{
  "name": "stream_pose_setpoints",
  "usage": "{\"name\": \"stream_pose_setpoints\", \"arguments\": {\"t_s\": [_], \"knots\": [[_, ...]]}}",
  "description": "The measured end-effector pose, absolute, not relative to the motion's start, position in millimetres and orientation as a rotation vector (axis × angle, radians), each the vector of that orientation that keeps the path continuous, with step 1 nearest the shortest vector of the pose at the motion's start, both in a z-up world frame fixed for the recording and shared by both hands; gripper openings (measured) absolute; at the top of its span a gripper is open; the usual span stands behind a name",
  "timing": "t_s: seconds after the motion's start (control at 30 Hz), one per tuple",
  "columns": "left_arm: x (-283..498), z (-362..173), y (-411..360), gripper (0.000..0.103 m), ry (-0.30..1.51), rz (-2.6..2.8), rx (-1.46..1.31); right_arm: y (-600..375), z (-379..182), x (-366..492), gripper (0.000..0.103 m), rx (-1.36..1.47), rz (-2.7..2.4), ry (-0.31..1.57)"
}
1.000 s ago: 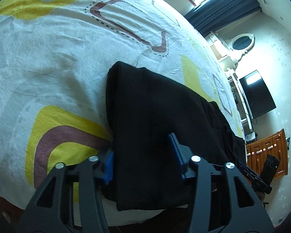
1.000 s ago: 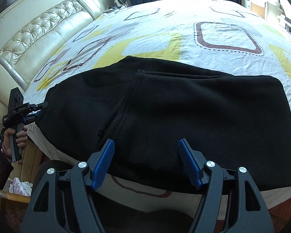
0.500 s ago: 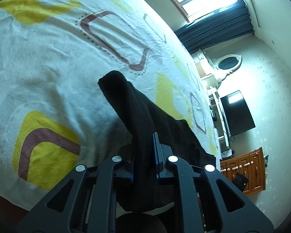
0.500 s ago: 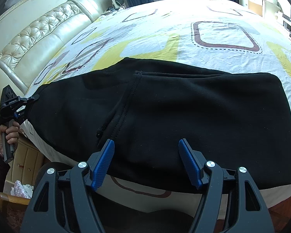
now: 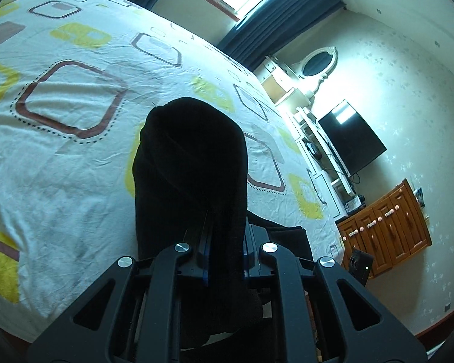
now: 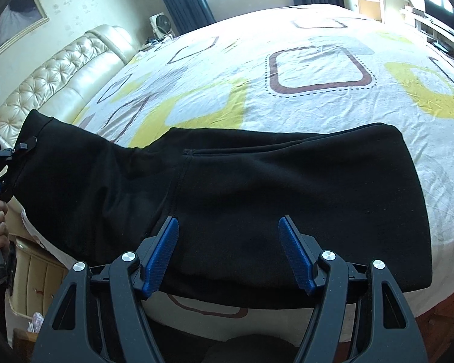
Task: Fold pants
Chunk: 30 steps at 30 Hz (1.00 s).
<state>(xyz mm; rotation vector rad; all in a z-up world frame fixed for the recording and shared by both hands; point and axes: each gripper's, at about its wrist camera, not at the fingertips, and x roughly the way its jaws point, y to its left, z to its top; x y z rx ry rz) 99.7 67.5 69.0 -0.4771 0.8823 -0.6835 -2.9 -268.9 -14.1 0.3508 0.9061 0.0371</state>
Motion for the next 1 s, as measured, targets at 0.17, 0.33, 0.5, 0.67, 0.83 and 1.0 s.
{"name": "stream_pose_setpoints", "arguments": {"t_s": [0.17, 0.33, 0.5, 0.67, 0.83, 1.0], "knots": [[99, 76, 5, 0.013, 0.914, -0.731, -0.397, -294, -10, -4, 0.068, 0.421, -0.023, 0.875], [92, 75, -63, 0.013, 0.954, -0.766, -0.266, -317, -7, -3, 0.068, 0.488, -0.065, 0.844], [84, 54, -122, 0.013, 1.014, -0.784, -0.168, -340, -2, -6, 0.068, 0.558, -0.098, 0.812], [80, 29, -166, 0.013, 1.063, -0.786, -0.115, -365, -2, -11, 0.068, 0.628, -0.136, 0.788], [78, 7, -201, 0.013, 1.105, -0.767, -0.079, -382, -8, -11, 0.068, 0.677, -0.158, 0.789], [73, -16, -223, 0.017, 1.129, -0.717, 0.004, -389, -13, -11, 0.068, 0.714, -0.148, 0.801]]}}
